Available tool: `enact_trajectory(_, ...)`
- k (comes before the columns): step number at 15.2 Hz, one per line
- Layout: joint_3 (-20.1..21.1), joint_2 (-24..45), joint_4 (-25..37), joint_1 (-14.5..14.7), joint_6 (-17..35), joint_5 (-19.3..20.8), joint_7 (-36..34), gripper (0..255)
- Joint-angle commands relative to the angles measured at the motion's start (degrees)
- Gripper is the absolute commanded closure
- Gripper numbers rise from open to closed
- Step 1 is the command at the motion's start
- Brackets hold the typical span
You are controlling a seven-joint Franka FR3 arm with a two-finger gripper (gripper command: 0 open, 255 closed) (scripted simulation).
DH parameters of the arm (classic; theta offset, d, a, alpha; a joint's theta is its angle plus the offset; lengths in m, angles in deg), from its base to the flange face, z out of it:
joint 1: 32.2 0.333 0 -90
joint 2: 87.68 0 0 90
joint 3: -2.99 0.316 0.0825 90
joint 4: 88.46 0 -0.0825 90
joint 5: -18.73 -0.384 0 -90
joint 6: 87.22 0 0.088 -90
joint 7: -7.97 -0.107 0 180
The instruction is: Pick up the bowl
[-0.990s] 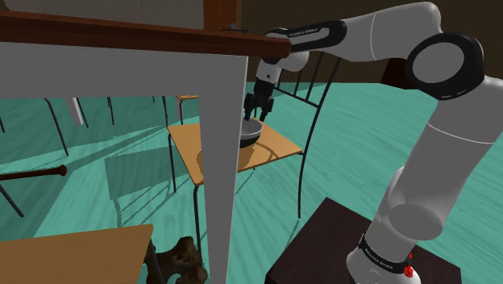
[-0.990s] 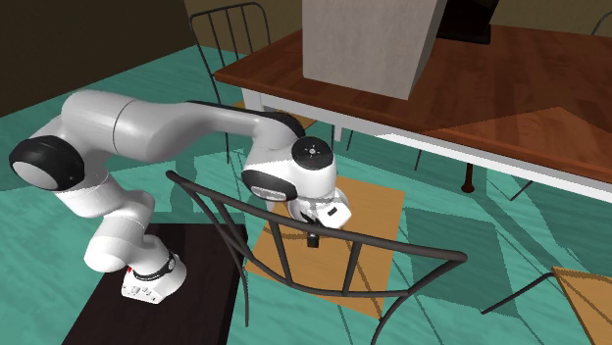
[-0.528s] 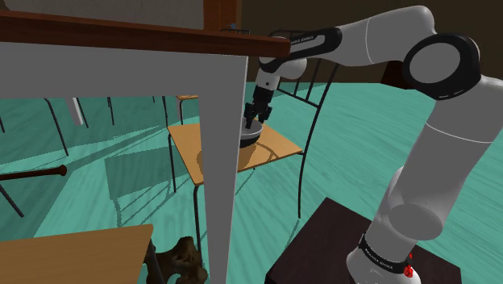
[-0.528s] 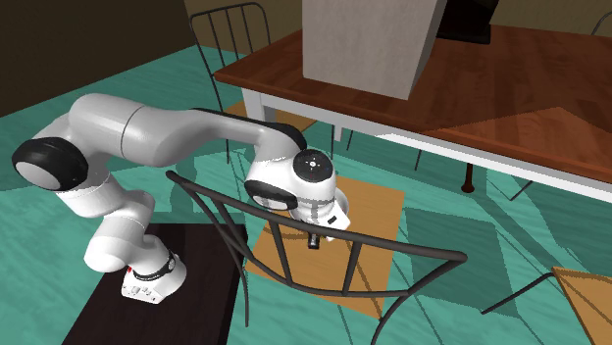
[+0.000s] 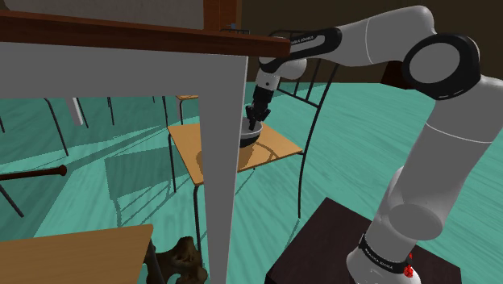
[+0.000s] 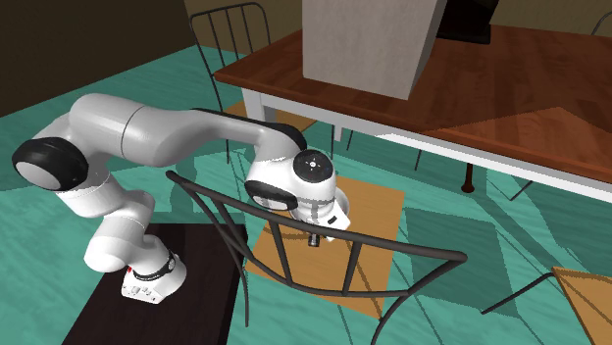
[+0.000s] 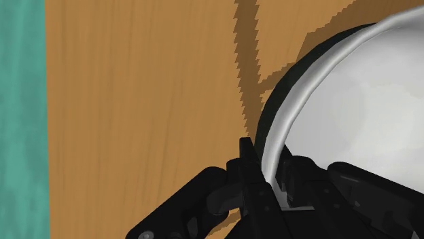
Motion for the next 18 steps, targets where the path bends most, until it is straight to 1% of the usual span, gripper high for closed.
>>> enact_trajectory(1, 0.0, 0.02, -0.07, 0.0, 0.08, -0.01, 0.01, 255)
enact_trajectory(16, -0.19, -0.65, 10.56, -0.18, -10.93, 0.91, -2.67, 255)
enact_trajectory(18, -0.19, -0.65, 10.68, -0.18, -11.04, 0.92, -2.7, 255)
